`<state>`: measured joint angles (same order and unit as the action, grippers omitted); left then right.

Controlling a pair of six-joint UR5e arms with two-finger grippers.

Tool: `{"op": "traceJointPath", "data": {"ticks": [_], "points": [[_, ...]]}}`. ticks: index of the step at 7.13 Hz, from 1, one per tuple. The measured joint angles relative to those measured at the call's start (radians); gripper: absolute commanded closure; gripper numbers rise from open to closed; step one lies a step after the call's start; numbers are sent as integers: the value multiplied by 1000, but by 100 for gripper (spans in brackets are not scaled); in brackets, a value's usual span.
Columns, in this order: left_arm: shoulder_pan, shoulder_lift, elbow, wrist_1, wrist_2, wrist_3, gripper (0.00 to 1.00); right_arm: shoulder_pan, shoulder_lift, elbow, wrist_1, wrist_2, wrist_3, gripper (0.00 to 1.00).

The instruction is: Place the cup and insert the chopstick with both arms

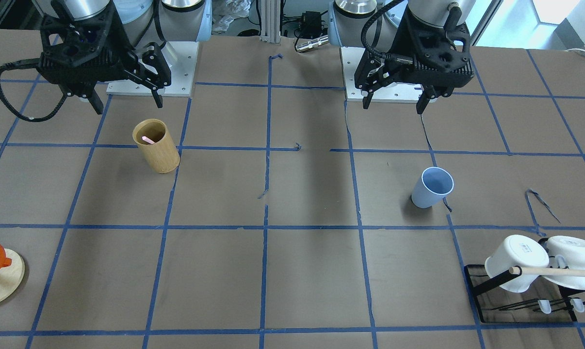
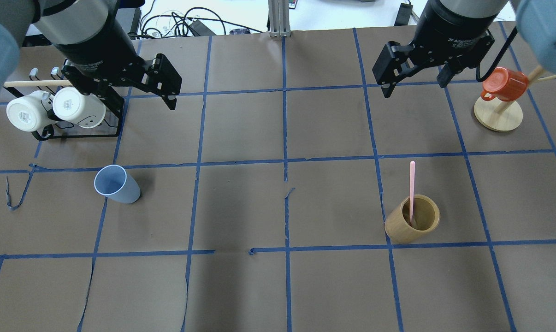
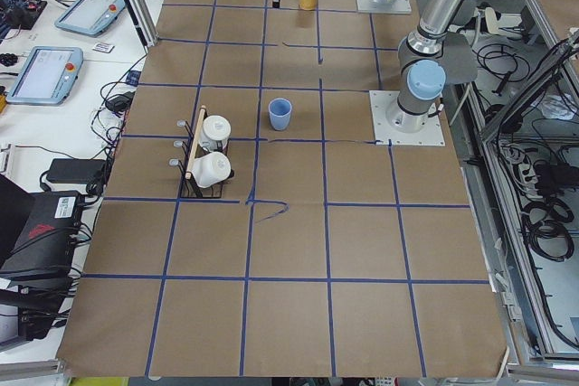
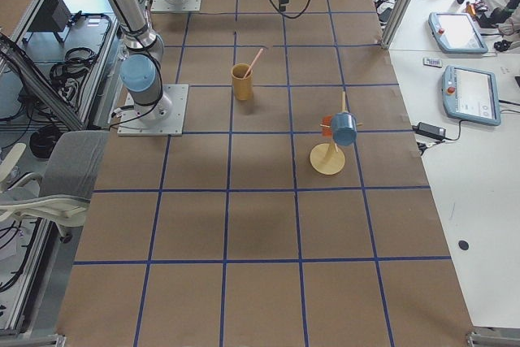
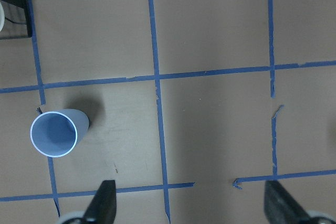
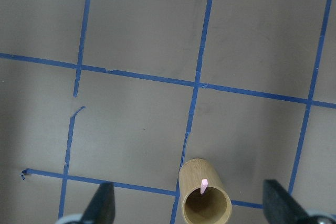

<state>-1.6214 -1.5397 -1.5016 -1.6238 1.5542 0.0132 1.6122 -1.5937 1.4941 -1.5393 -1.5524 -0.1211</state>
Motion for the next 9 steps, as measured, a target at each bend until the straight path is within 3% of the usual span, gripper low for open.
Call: {"op": "traceJointPath", "data": {"ticks": [9], "points": [[28,56,9,-38,4,-3,0,0,1,8,6,0,2,0]]}}
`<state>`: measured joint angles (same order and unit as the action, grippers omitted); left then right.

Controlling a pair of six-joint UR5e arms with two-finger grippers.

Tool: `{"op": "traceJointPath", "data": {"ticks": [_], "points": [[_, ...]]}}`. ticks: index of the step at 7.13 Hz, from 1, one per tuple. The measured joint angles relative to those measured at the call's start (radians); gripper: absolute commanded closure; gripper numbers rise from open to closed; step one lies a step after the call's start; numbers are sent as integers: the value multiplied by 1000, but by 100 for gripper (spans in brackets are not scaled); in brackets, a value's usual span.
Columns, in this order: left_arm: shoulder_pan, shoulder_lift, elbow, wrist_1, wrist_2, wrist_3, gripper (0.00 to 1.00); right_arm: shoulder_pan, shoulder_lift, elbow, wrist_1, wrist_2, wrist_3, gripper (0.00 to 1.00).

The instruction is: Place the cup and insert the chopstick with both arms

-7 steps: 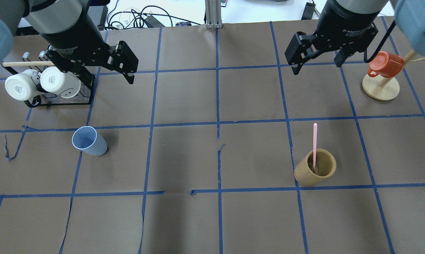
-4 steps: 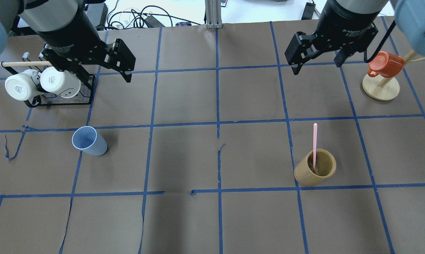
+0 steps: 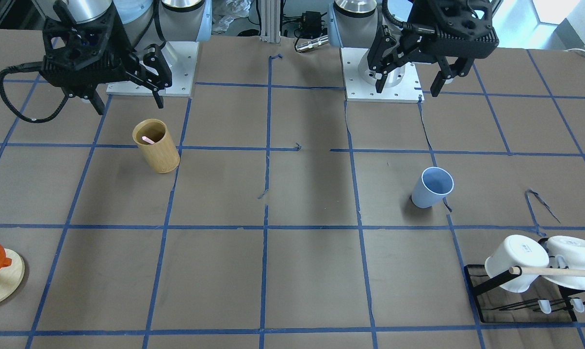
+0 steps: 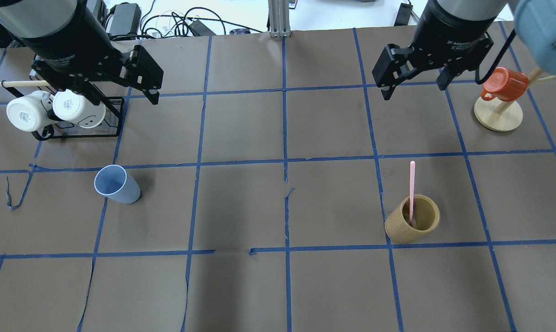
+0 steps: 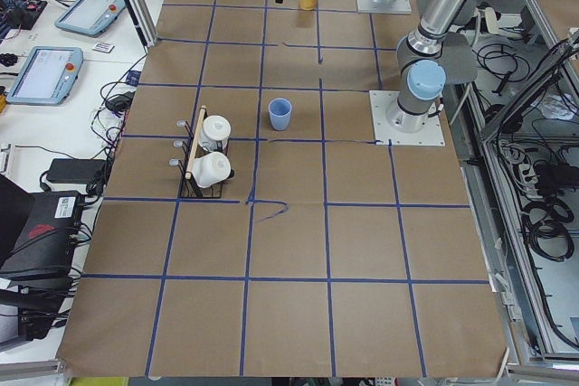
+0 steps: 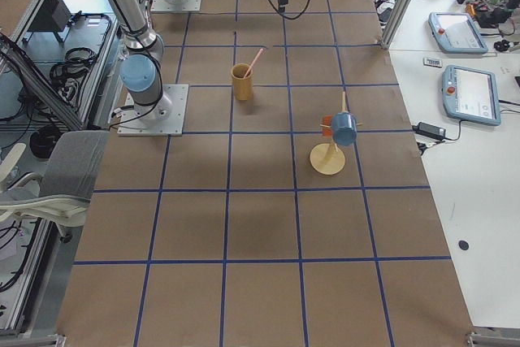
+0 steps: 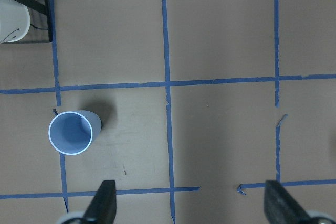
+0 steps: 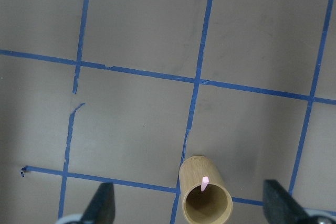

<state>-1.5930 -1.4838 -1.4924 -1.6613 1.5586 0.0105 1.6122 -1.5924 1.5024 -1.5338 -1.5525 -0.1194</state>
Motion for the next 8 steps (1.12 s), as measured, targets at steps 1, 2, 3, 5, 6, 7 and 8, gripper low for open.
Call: {"op": "traceJointPath", "data": {"ticks": [1,2,3,5,6,7,8], "points": [[-1,6,-1,-16,-6,0,0,0,0,2,0,0,1,0],[-2,13,-1,-23,-9,0,0,-1,0,3,-1,-1,2,0],[-3,19,-2,-26,-10,1,0,-1,-1,4,-1,-1,2,0],[-3,23,-3,-25,-5,2,0,-1,-2,5,0,-1,2,0],[-3,30,0,-25,-3,1,0,-1,-2,5,0,-4,1,0],[-3,42,2,-27,1,0,0,-1,-1,6,0,-12,1,0],[-3,52,0,-31,4,-1,0,-3,2,14,3,-22,0,0]]}}
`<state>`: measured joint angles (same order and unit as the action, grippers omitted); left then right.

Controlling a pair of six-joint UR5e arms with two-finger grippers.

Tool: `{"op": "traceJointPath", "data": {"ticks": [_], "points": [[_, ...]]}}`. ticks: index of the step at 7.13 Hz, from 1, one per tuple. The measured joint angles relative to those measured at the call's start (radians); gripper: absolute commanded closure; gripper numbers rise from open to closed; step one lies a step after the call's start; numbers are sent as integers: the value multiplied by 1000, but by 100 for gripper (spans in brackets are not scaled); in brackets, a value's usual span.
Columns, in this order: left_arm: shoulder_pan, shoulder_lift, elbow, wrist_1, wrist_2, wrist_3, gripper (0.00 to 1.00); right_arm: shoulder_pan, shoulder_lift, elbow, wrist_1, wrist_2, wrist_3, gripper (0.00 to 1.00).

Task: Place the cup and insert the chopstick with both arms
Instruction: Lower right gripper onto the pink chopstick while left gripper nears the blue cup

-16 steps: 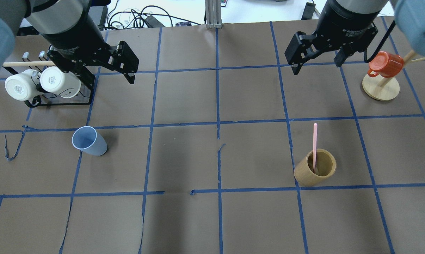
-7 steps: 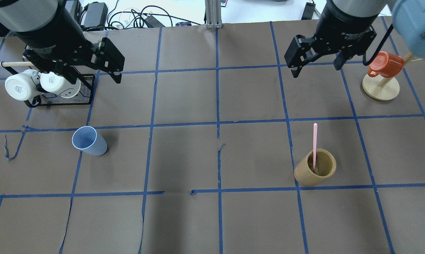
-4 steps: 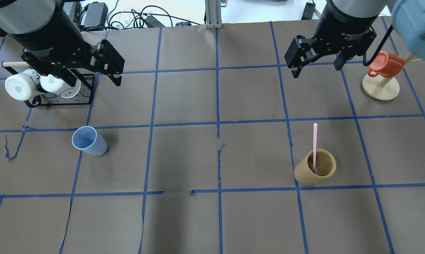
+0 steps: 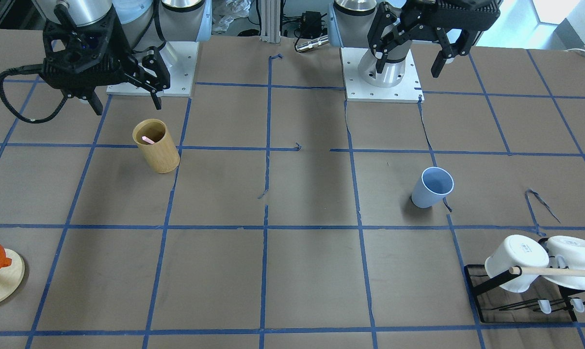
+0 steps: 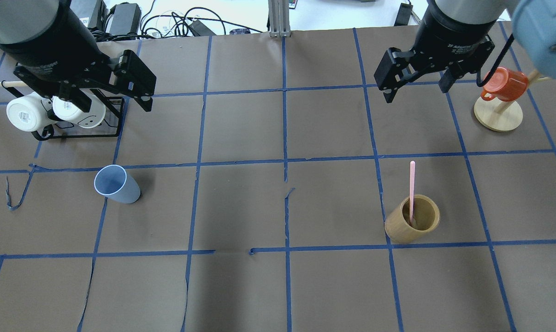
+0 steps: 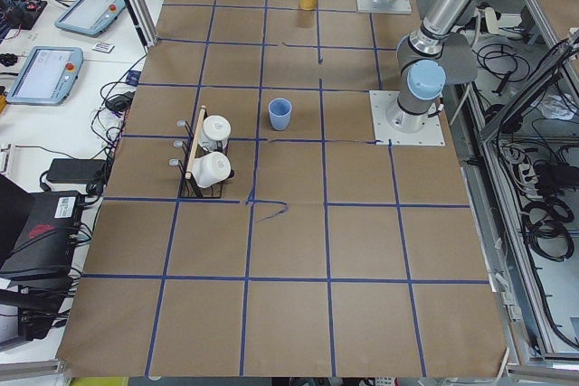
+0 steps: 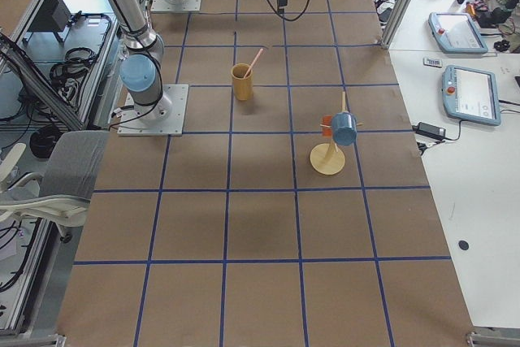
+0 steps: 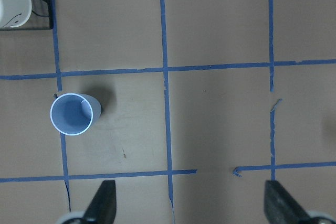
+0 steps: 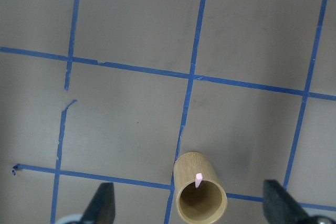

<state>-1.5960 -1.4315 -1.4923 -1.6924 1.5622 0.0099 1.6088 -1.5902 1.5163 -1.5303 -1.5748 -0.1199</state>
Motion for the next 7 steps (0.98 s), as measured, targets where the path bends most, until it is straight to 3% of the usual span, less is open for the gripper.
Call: {"op": "traceJointPath", "data": {"ticks": [5,7], "points": [[10,-18,-8,18,-4,8,0,-51,9,238,-18,-8,-3,0],[43,-46,-38,43,-1,69,0,-51,34,270,-28,-9,-2,1]]}}
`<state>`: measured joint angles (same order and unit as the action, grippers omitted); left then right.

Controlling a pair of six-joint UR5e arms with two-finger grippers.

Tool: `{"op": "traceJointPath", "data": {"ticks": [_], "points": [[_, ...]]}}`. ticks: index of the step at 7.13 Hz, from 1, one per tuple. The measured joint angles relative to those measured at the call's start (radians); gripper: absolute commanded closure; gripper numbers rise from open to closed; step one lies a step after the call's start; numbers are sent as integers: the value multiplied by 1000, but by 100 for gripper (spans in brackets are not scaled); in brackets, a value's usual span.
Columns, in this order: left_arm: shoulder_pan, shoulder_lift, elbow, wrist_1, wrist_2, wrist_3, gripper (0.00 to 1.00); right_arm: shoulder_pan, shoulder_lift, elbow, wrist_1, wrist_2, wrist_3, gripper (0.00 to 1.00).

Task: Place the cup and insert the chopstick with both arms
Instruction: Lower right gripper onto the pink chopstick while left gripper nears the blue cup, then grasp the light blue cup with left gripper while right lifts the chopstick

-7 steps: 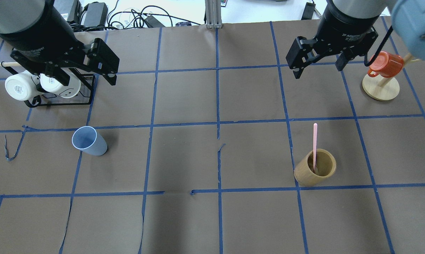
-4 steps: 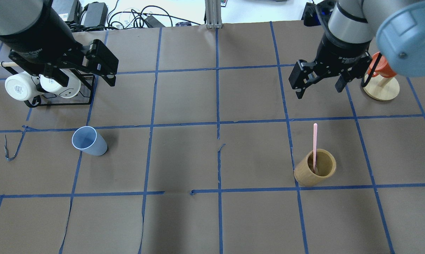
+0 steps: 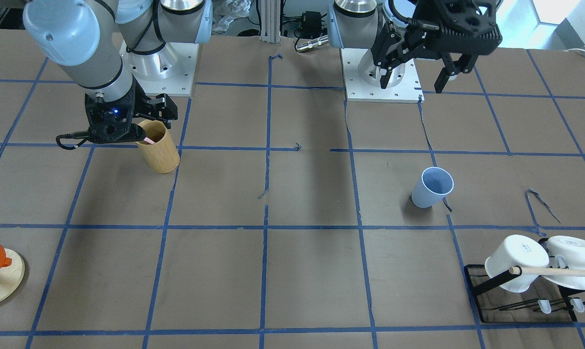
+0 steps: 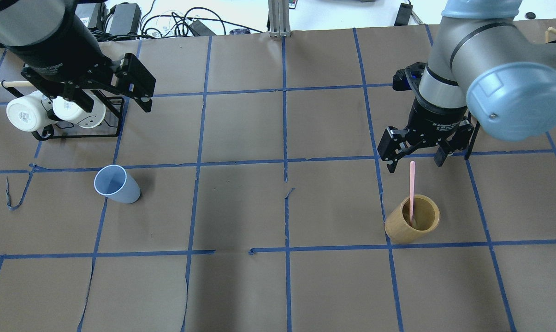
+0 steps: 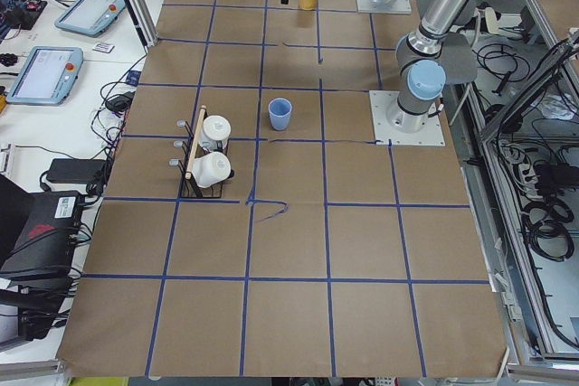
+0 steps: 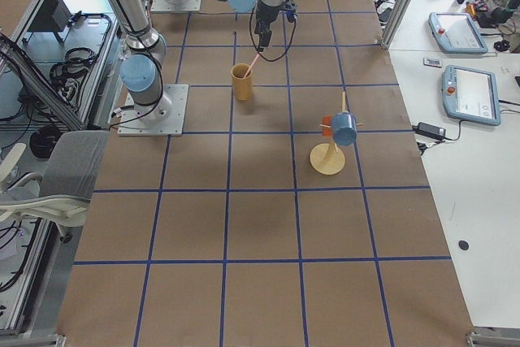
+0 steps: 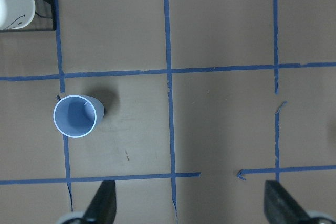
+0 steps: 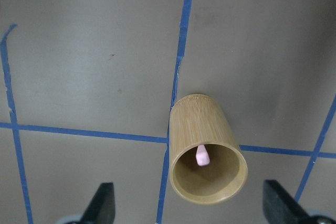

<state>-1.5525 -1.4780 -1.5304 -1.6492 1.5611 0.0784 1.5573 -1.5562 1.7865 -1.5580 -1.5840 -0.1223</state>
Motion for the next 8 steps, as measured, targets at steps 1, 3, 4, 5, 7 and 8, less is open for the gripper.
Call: {"op": "traceJointPath", "data": {"ticks": [1,3,4,5,7,8], "points": [[41,-20,-54,36,12,43,0,0,24,5,-19,1,0,8],[117,-53,-225,239,48,104,0,1,54,19,-40,-2,-3,28],[140,-79,-296,356,55,148,4,0,57,25,-41,-5,-5,32],[154,-112,-335,434,60,182,3,0,57,28,-38,-7,-7,40],[165,-177,-360,483,93,216,3,-2,58,30,-30,-19,-10,74],[168,-207,-373,486,103,219,5,-4,58,30,-29,-36,-10,85]]}}
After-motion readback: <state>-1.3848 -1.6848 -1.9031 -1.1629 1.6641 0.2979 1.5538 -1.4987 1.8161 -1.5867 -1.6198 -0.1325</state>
